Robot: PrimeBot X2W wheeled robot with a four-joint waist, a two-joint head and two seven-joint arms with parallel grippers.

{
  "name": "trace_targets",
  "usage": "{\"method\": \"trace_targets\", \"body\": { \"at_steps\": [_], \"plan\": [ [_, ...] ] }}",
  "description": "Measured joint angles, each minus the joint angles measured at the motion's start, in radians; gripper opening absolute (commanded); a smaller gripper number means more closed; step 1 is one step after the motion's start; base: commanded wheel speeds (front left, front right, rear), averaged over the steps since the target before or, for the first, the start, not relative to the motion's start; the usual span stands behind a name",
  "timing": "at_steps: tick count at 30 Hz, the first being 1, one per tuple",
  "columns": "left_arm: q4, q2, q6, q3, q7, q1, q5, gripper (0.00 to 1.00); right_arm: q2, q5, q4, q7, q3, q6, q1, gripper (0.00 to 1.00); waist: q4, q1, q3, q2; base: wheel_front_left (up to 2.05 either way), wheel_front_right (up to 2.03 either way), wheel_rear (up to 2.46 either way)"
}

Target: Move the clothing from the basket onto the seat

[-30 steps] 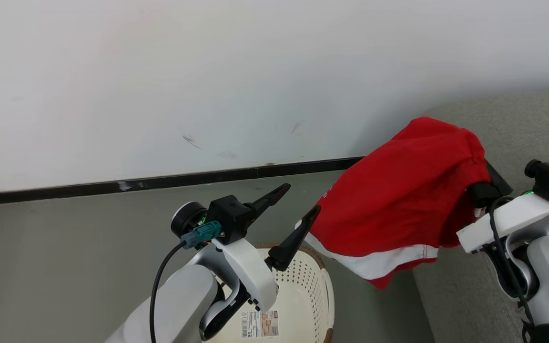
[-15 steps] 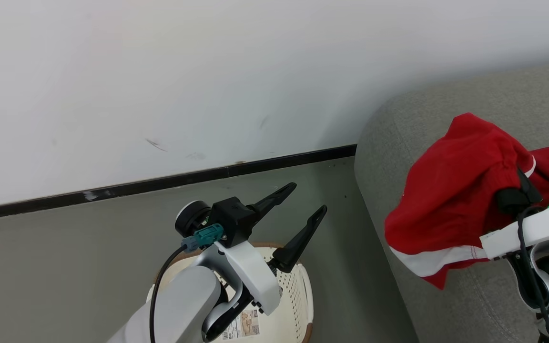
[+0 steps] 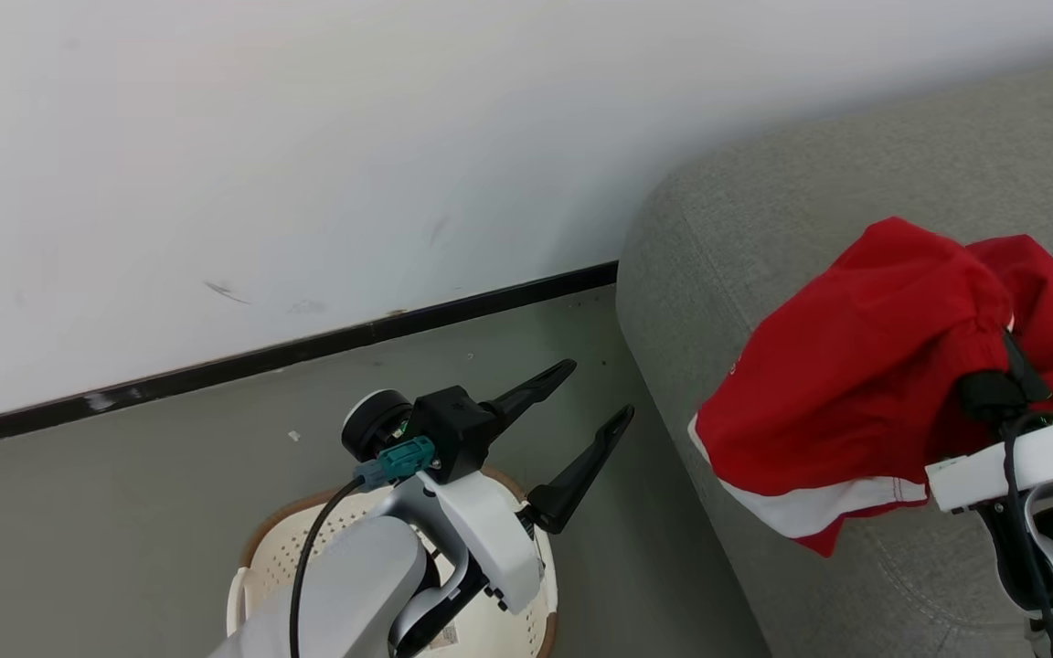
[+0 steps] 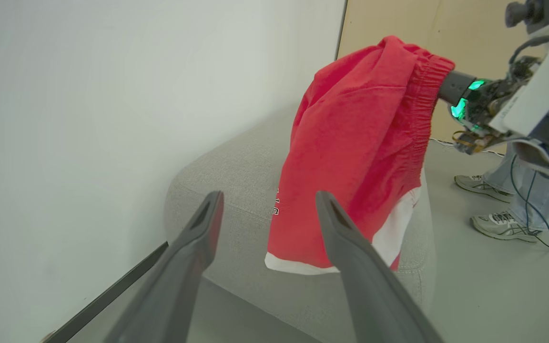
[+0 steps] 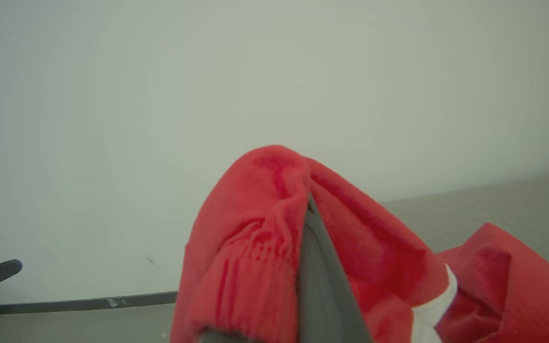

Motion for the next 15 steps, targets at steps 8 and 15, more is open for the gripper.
{"method": "trace_targets", "body": {
  "at_steps": [8, 15],
  "plan": [
    [-0.006, 0.004, -0.004, -0.006, 0.0, 0.0, 0.0, 1.0, 0.015, -0.009, -0.035, 0.0, -0.008, 0.0, 0.019, 0.0, -0.055, 0.0, 0.009, 0.0, 0.0, 0.0, 0.0],
    [-0.011, 0.019, -0.005, -0.006, 0.0, 0.0, 0.0, 1.0, 0.021, -0.01, -0.045, 0.0, -0.008, 0.0, 0.023, 0.0, -0.094, 0.0, 0.016, 0.0, 0.0, 0.0, 0.0]
  ]
}}
